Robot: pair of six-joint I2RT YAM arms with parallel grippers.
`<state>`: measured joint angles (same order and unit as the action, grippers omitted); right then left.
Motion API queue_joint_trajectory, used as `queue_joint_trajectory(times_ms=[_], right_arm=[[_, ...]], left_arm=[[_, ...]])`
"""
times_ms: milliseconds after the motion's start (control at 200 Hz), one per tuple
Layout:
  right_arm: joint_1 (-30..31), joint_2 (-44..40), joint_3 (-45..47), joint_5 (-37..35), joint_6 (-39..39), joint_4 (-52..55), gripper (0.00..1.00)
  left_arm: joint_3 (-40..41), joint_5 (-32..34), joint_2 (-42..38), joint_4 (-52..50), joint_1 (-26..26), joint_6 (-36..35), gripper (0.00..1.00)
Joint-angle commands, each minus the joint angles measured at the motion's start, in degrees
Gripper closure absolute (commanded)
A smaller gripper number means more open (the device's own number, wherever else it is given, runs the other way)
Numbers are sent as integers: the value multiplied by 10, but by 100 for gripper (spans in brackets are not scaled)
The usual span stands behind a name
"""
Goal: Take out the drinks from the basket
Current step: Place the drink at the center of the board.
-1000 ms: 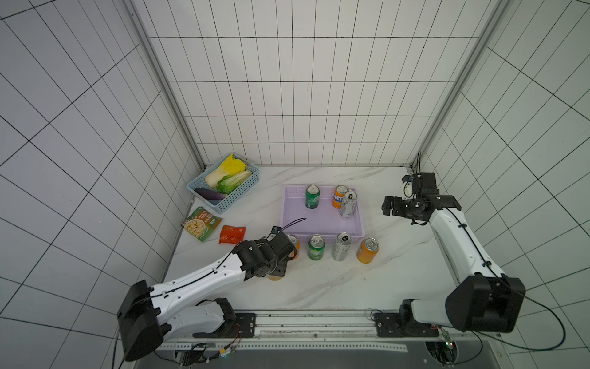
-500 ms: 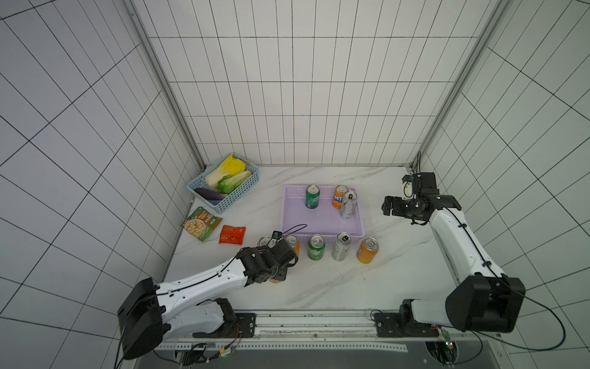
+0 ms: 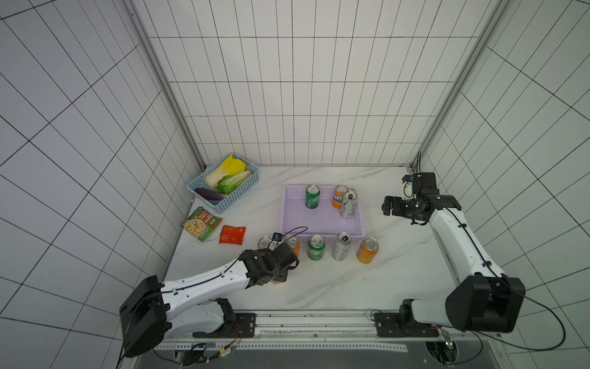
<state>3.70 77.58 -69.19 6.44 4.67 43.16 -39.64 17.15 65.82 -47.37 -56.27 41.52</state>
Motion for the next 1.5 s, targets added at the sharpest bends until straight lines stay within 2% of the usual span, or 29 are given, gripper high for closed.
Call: queue_joint_trajectory(times_ms=[0, 390, 675, 935, 1294, 1494], right_arm=[[-7, -4, 13, -5, 0, 0, 1], [-7, -5, 14, -5, -1, 1, 1], [-7, -6, 14, -5, -1, 1, 1], [-7, -7, 14, -5, -1, 0, 1], [-8, -6, 13, -3, -1, 0, 1], [-9, -6, 13, -2, -2, 0, 1]], left_arm=[[2, 18, 1, 26, -3, 8, 37], [-16, 22, -6, 5, -3, 3, 23], [-87, 48, -6, -71, -3, -5, 13], [-170, 55, 6, -129, -3, -28, 10], [-259, 93, 36, -129, 0, -91, 5], [-306, 67, 76, -117, 38, -141, 5]])
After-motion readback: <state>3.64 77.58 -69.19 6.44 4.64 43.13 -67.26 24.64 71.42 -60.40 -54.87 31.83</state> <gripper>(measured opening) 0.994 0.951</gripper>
